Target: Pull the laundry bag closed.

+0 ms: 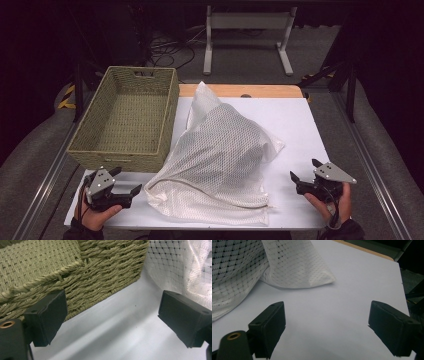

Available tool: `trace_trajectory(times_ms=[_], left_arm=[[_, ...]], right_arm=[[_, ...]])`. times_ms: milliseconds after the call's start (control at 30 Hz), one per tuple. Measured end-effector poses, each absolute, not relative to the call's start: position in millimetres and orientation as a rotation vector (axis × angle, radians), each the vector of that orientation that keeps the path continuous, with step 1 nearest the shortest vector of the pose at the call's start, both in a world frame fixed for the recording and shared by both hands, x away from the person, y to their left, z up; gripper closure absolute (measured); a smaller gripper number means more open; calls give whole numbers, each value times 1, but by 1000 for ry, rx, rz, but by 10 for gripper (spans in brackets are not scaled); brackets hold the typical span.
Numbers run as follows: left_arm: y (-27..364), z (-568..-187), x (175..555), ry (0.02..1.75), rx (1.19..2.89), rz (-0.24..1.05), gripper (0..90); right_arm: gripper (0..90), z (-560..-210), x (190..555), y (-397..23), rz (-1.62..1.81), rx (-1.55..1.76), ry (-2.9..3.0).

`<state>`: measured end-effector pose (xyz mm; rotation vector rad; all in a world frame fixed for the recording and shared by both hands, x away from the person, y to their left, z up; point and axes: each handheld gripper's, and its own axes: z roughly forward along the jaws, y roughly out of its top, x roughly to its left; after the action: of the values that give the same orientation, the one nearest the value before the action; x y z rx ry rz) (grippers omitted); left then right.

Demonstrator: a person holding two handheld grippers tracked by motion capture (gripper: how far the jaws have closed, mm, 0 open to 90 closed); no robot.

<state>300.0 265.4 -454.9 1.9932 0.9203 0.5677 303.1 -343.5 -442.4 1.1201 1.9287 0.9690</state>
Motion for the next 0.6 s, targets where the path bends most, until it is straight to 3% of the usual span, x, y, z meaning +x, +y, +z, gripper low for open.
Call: trace_trajectory(times_ms=[600], left_arm=[[264, -455, 301, 918, 2007, 580, 92]], right_arm=[[158, -440, 301, -345, 959, 1119, 1895]])
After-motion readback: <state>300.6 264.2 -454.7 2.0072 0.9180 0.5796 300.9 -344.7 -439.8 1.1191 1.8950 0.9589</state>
